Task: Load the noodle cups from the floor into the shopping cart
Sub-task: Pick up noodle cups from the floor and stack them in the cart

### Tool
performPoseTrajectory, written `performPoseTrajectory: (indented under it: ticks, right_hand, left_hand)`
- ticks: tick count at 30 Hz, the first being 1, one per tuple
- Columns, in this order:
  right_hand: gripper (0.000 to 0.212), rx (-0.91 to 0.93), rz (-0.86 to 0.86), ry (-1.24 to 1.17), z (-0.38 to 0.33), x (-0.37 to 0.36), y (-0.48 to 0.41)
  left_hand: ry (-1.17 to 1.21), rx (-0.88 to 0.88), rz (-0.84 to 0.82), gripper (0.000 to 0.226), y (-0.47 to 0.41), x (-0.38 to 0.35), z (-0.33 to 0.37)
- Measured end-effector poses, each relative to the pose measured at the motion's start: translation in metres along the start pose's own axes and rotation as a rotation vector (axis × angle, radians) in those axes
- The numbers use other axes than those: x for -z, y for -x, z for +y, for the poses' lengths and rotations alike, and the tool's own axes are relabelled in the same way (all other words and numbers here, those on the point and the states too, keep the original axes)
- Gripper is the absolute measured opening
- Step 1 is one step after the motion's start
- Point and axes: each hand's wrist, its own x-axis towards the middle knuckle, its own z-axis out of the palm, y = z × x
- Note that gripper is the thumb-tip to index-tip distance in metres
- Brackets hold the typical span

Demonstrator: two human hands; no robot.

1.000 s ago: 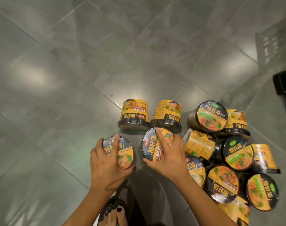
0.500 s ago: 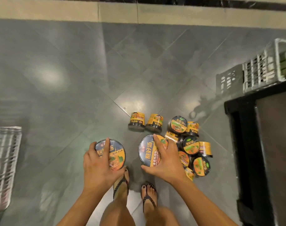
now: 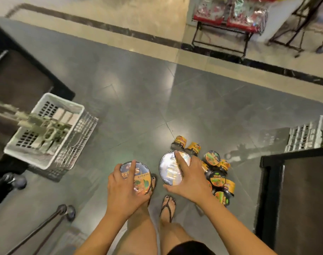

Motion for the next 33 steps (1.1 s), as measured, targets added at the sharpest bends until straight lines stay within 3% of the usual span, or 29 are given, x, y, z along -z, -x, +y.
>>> performPoseTrajectory:
  ticks: [13,25,33]
  right_hand:
    - [0.11,0.388,-0.275,0.103,-0.119,-0.025,0.073]
    - [0.115,0.754,-0.475,0.196,-0.283,-0.157,0.199]
    - [0.116,1.009,-0.617,0.211,-0.395,-0.254,0.318]
  left_hand:
    - [0.091,0.635,0.116,0.12,0.179,0.055,-0.095]
    - [0.254,1.002,0.311,0.117,0.378,0.085,-0.214]
    - [0.32,1.292,0.586,0.117,0.525,0.103,-0.29]
